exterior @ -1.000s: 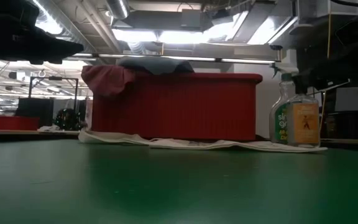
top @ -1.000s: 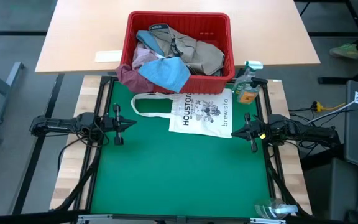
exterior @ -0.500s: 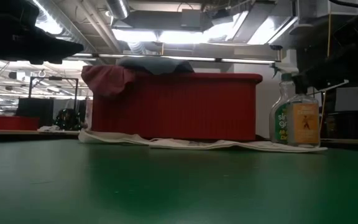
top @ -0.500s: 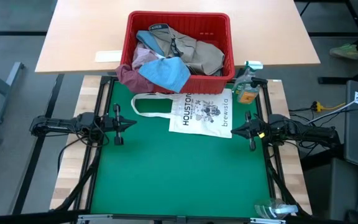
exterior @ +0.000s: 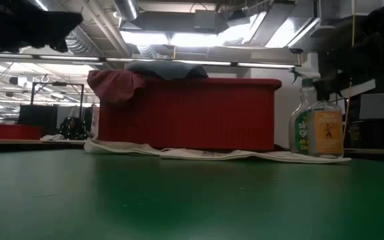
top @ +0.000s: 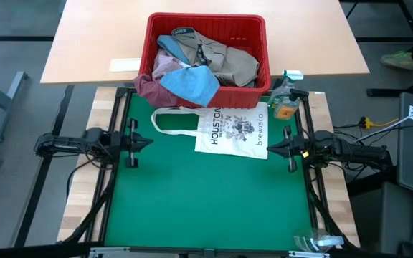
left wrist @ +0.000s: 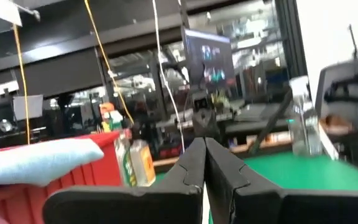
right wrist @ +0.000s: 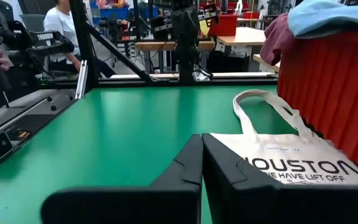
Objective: Fold Laundry from Bin
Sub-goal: Fold the blue pants from the red laundry basket
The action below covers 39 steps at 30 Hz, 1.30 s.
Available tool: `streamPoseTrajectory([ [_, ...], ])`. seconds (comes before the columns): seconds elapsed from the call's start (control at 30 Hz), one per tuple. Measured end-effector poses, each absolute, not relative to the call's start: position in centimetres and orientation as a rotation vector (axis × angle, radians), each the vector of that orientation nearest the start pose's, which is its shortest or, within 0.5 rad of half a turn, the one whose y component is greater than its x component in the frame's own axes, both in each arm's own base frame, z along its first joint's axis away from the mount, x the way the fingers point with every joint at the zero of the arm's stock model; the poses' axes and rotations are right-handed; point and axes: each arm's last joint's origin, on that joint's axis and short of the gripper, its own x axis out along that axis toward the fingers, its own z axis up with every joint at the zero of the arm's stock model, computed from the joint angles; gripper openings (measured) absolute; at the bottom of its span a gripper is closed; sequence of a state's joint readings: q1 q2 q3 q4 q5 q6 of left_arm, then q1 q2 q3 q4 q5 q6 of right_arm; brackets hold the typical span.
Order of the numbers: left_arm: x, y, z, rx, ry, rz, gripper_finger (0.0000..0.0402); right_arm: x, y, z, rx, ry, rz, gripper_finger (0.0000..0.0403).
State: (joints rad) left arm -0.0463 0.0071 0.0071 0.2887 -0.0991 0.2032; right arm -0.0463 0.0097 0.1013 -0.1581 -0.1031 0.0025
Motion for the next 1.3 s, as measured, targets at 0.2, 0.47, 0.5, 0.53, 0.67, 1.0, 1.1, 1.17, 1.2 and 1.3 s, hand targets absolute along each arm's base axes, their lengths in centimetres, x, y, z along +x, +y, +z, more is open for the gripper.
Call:
streamPoseTrajectory([
  [0.2, 9.0, 0.1, 20.2, -0.119, -0.390, 0.117, 0.0002, 9.1, -0.1, 18.2, 0.007, 0.067, 0.056, 0.0005],
  [0.47, 8.4, 0.2, 21.3, -0.192, -0.530, 0.138, 0.0069, 9.1, -0.2, 18.2, 0.008, 0.066, 0.040, 0.0005],
  [0.5, 8.4, 0.2, 21.4, -0.189, -0.537, 0.123, 0.0078, 9.1, -0.2, 18.2, 0.014, 0.066, 0.040, 0.0005],
  [0.53, 8.4, 0.2, 21.4, -0.185, -0.538, 0.115, 0.0087, 9.1, -0.2, 18.2, 0.022, 0.066, 0.040, 0.0005],
  [0.67, 8.4, 0.3, 21.4, -0.175, -0.537, 0.179, 0.0108, 9.1, -0.2, 18.2, 0.032, 0.066, 0.022, 0.0005],
  [1.0, 8.7, 0.4, 21.3, -0.181, -0.522, 0.194, 0.0115, 9.1, -0.3, 18.3, 0.031, 0.062, -0.022, 0.0005],
  [1.1, 9.1, 0.4, 21.2, -0.179, -0.503, 0.199, 0.0114, 9.1, -0.3, 18.4, 0.031, 0.047, -0.022, 0.0005],
  [1.17, 9.5, 0.4, 21.4, -0.174, -0.508, 0.201, 0.0113, 9.1, -0.3, 18.6, 0.030, 0.022, -0.021, 0.0005],
  [1.2, 9.7, 0.3, 21.6, -0.163, -0.498, 0.206, 0.0113, 9.1, -0.3, 18.8, 0.029, 0.008, -0.021, 0.0005],
  [1.3, 10.5, 0.3, 22.7, -0.108, -0.457, 0.224, 0.0113, 9.1, -0.3, 19.2, 0.028, -0.028, -0.021, 0.0005],
])
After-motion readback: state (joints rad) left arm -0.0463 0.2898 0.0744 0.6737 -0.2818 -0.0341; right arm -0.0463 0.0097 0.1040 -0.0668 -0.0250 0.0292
